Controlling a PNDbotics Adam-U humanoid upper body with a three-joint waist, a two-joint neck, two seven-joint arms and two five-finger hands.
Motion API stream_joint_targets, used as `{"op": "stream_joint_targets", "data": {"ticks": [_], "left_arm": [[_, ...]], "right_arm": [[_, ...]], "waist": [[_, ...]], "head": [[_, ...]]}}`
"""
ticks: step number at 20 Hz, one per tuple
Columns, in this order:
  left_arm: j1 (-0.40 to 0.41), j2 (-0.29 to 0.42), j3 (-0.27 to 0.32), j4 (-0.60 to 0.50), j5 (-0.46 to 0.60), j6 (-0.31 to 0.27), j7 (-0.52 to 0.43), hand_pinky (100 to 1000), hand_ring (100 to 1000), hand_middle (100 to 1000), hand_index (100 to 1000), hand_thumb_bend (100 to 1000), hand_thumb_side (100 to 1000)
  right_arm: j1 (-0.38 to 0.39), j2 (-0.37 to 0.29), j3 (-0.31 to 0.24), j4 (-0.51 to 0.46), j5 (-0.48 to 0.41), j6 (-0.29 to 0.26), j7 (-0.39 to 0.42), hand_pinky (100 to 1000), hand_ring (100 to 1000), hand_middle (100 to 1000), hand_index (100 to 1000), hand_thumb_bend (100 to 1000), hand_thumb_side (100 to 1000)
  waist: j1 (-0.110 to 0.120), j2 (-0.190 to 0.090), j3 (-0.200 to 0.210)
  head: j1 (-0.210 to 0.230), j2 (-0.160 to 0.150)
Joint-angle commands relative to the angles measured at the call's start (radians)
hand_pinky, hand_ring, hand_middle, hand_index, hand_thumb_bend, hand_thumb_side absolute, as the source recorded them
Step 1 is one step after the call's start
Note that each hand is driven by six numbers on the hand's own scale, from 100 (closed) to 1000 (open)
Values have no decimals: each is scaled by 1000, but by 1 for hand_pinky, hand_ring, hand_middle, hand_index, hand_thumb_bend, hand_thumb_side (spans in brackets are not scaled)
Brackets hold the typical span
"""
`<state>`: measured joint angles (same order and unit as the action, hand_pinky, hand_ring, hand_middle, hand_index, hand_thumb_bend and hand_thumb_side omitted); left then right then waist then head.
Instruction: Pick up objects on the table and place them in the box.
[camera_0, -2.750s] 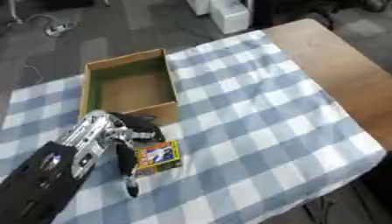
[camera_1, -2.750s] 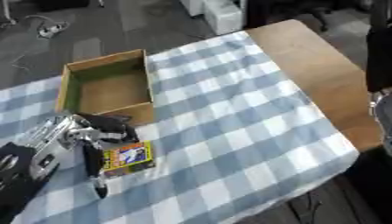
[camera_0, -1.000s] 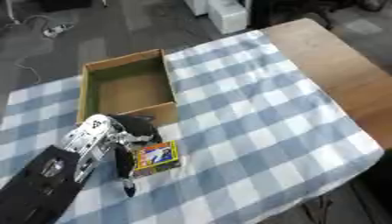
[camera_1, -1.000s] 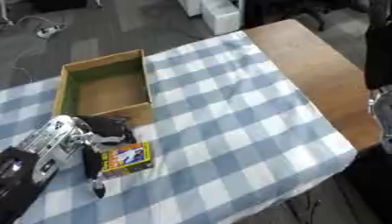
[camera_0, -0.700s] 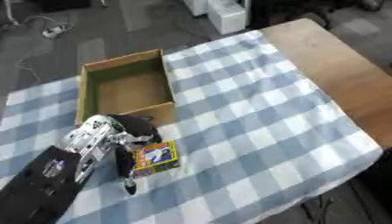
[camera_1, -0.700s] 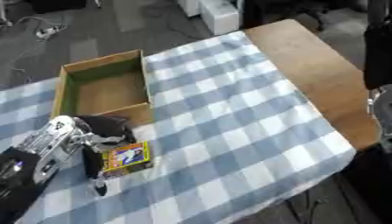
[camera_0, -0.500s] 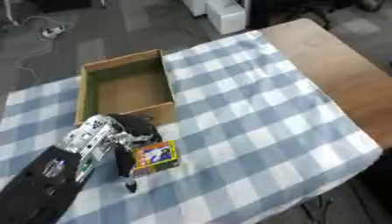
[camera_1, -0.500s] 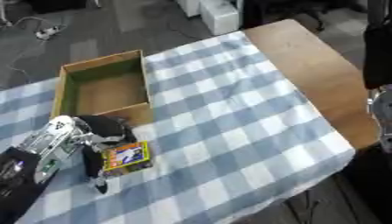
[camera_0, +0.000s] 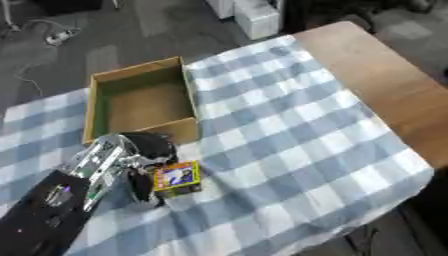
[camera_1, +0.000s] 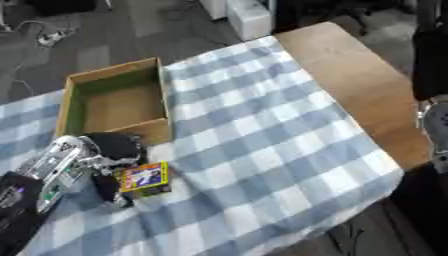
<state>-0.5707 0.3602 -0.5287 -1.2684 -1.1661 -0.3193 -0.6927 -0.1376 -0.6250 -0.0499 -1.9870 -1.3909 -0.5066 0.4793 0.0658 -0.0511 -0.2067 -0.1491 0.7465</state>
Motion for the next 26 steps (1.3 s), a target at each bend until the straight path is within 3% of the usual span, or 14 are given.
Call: {"op": "stream_joint_targets", "data": {"ticks": [1, 2, 3, 4, 5, 6, 7, 8, 10, 19, 26], "left_arm": [[-1, 7, 4, 8, -13, 0, 35, 100, 277, 417, 662, 100, 527], [0, 6, 5, 10, -10, 2, 43, 100, 237, 361, 589, 100, 667], [1, 5, 6, 11, -2, 4, 50, 100, 234, 356, 582, 100, 670], [1, 5, 6, 12, 6, 6, 56, 100, 199, 306, 512, 100, 712], [2, 5, 6, 12, 18, 9, 62, 100, 220, 336, 555, 100, 681], [3, 3, 6, 11, 33, 10, 70, 100, 131, 224, 394, 100, 751], [5, 3, 6, 9, 63, 10, 87, 100, 154, 252, 429, 100, 743], [6, 4, 4, 7, 86, 10, 100, 100, 100, 138, 343, 100, 757], [7, 8, -3, -3, 133, 2, 138, 100, 100, 100, 332, 100, 749], [5, 34, -14, -75, 233, -62, 270, 100, 100, 100, 289, 100, 727], [-7, 59, 34, -186, 283, -47, 340, 100, 100, 100, 287, 100, 714]], "right_arm": [[-11, -29, -12, -13, -5, -1, 1, 375, 318, 347, 567, 100, 1000], [-11, -29, -12, -13, -5, -2, 1, 375, 318, 347, 567, 100, 1000], [-11, -29, -12, -13, -4, -2, 1, 375, 318, 347, 567, 100, 1000], [-11, -29, -12, -13, -4, -2, 1, 375, 318, 347, 567, 100, 1000], [-11, -29, -12, -13, -4, -2, 0, 375, 318, 347, 567, 100, 1000], [-11, -29, -12, -13, -4, -2, 0, 374, 318, 347, 567, 100, 1000], [-12, -29, -12, -13, -4, -2, 0, 375, 318, 347, 567, 100, 1000], [-12, -29, -12, -13, -4, -2, 0, 374, 318, 346, 567, 100, 1000], [-12, -30, -12, -13, -4, -2, 0, 374, 318, 346, 567, 100, 1000], [-10, -30, -12, -13, -3, -2, 2, 371, 316, 346, 567, 100, 1000], [-7, -31, -13, -13, -1, -4, 2, 370, 315, 346, 567, 100, 1000]], "waist": [[-5, -3, 1], [-5, -3, 1], [-5, -3, 1], [-5, -3, 0], [-5, -3, 0], [-5, -3, 0], [-5, -3, 0], [-5, -4, 0], [-5, -4, 0], [-5, -4, 1], [-6, -6, 4]], "head": [[-3, -4], [-3, -4], [-3, -4], [-2, -4], [-2, -4], [-2, -5], [-2, -6], [-2, -6], [-2, -7], [-4, -10], [-9, -14]]}}
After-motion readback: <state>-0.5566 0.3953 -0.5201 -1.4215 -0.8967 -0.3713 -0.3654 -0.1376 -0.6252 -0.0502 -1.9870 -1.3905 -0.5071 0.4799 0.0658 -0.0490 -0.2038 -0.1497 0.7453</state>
